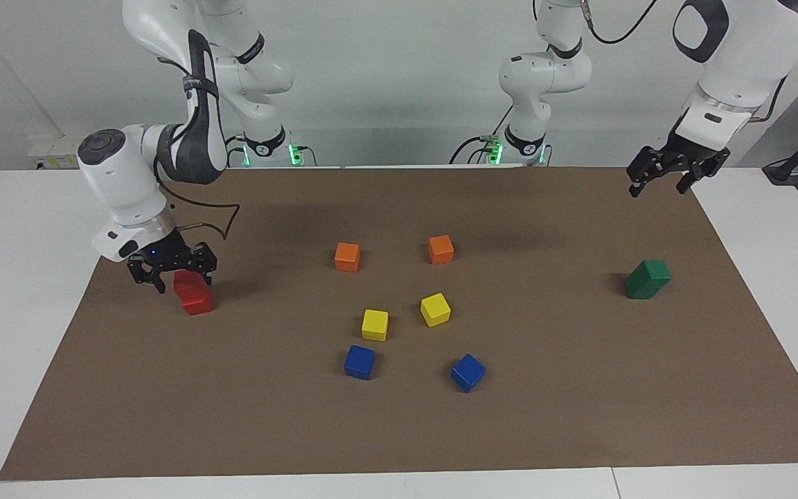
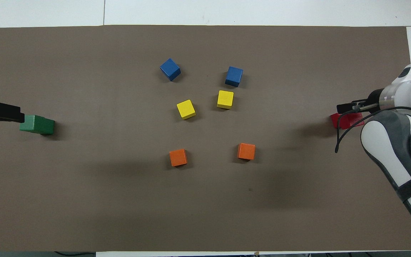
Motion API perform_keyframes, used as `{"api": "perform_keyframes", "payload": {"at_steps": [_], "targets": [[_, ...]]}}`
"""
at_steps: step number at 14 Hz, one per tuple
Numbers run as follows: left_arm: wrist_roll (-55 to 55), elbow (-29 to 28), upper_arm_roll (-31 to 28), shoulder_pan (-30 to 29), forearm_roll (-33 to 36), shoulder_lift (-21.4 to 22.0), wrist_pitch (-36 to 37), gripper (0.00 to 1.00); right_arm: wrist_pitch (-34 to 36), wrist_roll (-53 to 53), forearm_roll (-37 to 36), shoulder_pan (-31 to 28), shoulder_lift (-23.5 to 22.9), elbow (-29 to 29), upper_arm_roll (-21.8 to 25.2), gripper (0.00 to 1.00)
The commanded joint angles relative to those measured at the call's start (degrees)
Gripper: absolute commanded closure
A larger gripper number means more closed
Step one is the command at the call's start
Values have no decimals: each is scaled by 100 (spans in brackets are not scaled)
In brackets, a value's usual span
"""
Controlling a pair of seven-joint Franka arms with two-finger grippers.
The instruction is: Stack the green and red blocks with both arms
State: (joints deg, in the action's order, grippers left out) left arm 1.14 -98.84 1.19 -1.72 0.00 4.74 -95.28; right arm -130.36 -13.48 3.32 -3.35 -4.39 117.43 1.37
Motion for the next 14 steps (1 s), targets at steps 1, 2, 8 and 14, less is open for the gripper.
{"api": "perform_keyframes", "payload": {"at_steps": [1, 2, 8, 14], "targets": [[-18, 76, -57, 67, -27, -34, -8, 0, 754, 512, 72, 177, 411, -264, -13, 0], [-18, 76, -57, 67, -27, -34, -8, 0, 1045, 626, 72, 195, 552, -352, -13, 0], [-26, 84, -57, 67, -27, -34, -8, 0, 2391, 768, 20, 300, 668, -1362, -22, 0], [-26, 93, -57, 76, -27, -26, -8, 0, 3736, 820, -95, 318, 501, -2601, -5, 0]]}}
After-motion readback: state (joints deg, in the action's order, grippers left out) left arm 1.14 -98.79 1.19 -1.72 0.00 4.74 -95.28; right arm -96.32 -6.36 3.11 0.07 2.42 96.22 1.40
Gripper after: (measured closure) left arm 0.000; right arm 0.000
